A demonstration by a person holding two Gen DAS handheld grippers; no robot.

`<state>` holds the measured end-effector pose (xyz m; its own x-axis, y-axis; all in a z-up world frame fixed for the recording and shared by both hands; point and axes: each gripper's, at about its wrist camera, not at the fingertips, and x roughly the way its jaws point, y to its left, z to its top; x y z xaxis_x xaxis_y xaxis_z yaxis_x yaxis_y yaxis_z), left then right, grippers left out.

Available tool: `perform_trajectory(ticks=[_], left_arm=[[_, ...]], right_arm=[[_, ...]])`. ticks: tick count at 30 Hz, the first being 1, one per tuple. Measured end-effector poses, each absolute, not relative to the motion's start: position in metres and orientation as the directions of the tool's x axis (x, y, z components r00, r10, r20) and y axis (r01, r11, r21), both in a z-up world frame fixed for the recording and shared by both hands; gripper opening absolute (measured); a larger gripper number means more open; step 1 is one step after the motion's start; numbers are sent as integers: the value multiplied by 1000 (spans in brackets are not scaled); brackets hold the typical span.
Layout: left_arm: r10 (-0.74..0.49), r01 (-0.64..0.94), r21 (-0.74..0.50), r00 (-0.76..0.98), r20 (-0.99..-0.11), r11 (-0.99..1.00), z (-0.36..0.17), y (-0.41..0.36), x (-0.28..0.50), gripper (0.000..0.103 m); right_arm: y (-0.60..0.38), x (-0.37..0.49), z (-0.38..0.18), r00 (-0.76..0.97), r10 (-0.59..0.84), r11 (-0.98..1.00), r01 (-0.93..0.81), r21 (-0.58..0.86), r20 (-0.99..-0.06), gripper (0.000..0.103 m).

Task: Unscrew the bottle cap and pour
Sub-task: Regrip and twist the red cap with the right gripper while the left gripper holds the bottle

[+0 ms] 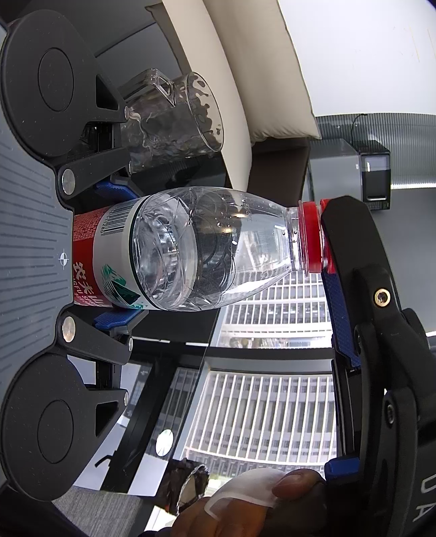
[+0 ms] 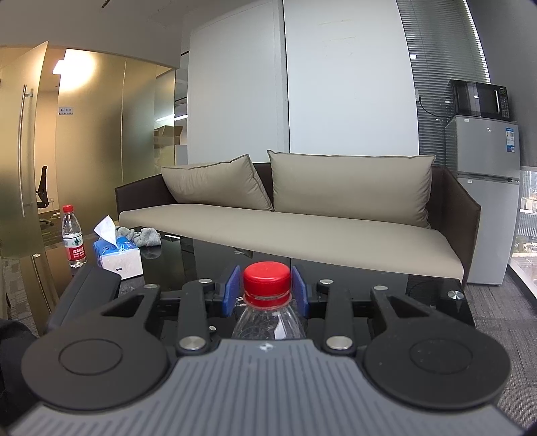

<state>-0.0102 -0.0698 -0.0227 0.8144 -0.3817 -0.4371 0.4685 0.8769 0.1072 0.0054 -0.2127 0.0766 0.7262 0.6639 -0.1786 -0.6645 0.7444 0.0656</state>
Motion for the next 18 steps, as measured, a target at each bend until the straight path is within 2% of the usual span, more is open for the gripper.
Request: perform_trajectory(ticks=[10,18], left_arm=[[-381,468,107,814,-438,877,-23,-71,-11,58],[-381,469,107,813,-440,877,-21,-73,-9,58]], right_arm=[[-214,3,79,738,659,750,-659,54,-143,34],[-212,5,78,743,647,760,-647,62,-168,34]])
